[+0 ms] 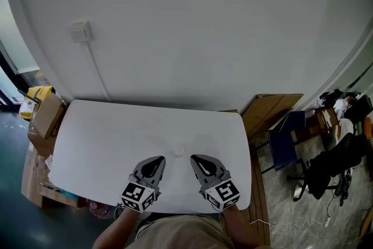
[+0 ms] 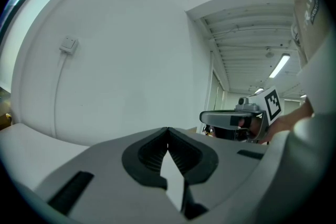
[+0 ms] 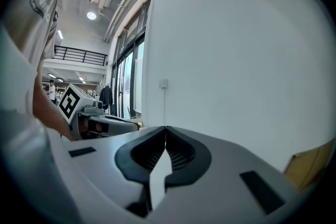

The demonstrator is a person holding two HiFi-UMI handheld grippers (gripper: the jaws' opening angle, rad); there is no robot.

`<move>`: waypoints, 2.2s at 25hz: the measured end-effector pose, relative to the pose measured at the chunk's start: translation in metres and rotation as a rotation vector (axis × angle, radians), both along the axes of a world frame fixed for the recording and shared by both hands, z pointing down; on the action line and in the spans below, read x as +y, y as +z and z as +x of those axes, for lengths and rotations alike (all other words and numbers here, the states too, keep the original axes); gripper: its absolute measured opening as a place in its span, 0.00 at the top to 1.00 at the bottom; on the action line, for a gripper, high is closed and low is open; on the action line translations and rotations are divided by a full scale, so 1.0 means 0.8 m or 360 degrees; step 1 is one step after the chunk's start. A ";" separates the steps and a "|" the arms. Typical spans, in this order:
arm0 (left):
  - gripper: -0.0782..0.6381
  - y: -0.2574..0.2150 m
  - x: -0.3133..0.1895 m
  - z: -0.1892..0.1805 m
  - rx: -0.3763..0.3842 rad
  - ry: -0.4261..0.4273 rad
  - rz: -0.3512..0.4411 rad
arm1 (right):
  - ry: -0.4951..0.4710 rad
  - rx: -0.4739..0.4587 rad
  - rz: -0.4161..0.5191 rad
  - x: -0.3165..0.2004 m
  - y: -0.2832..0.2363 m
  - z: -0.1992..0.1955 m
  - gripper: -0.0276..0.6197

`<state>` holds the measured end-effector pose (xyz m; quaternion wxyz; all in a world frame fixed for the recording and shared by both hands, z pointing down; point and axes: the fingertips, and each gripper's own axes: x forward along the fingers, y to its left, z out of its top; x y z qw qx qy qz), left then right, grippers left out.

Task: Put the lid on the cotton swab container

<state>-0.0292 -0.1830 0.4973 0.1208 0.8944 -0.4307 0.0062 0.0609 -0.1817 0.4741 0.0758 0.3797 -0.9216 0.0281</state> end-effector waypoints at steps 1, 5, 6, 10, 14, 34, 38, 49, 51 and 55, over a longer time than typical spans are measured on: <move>0.87 0.005 -0.002 0.000 -0.0009 0.0001 -0.0009 | 0.0007 0.0000 -0.0009 -0.002 0.003 0.002 0.93; 0.87 0.052 -0.014 0.000 -0.0098 0.0004 -0.0092 | 0.0024 0.0029 -0.0067 -0.012 0.024 0.008 0.93; 0.87 0.065 -0.016 0.002 -0.0124 0.0017 -0.0109 | 0.0023 0.0041 -0.0076 -0.015 0.031 0.009 0.93; 0.87 0.117 -0.025 0.009 -0.0184 0.0068 -0.0170 | 0.0036 0.0076 -0.0122 -0.030 0.058 0.007 0.93; 0.87 0.156 -0.043 0.011 -0.0220 0.0077 -0.0194 | 0.0018 0.0117 -0.0152 -0.052 0.080 -0.003 0.93; 0.83 0.258 -0.069 0.042 -0.0326 0.0366 -0.0310 | -0.0055 0.0205 -0.0287 -0.104 0.150 -0.021 0.93; 0.43 0.282 -0.071 0.053 -0.0392 0.0447 -0.0355 | -0.0069 0.0205 -0.0306 -0.106 0.156 -0.024 0.93; 0.41 0.311 -0.101 0.101 -0.0476 0.0600 -0.0307 | -0.0091 0.0252 -0.0335 -0.110 0.164 -0.024 0.93; 0.44 0.317 -0.104 0.106 -0.0506 0.0605 -0.0314 | -0.0090 0.0273 -0.0343 -0.113 0.166 -0.022 0.93; 0.50 0.323 -0.105 0.111 -0.0524 0.0588 -0.0300 | -0.0115 0.0311 -0.0383 -0.119 0.174 -0.027 0.93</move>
